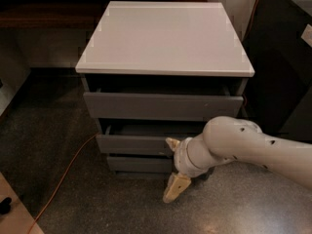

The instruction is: Pick apple from bottom drawer and place on counter

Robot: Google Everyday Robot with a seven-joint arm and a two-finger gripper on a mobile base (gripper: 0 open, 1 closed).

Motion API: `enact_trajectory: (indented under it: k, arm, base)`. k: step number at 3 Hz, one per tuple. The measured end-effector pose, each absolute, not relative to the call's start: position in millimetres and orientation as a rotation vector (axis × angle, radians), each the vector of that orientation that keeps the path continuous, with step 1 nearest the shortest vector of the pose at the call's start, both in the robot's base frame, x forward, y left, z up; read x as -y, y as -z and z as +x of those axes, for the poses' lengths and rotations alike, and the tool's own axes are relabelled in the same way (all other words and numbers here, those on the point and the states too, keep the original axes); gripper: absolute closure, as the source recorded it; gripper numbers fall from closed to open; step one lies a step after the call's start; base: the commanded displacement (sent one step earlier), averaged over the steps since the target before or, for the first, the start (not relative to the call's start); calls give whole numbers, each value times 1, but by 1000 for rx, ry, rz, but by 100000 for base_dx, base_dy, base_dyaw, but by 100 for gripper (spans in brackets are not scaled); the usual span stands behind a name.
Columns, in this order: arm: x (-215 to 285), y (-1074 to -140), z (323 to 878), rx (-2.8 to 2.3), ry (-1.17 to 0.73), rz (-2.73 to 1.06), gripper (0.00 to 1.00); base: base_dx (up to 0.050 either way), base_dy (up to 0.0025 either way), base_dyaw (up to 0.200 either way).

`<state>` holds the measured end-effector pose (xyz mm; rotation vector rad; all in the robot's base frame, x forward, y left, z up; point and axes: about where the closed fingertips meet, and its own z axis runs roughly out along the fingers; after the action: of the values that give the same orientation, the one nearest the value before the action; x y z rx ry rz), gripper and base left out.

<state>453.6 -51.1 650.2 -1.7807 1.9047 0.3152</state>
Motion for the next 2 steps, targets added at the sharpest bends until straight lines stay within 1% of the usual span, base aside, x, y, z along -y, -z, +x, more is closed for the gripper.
enact_trajectory:
  k: [2]
  arm:
    - [34,-592,446,-1876,-388,-1752,0]
  base:
    - [0,0,0]
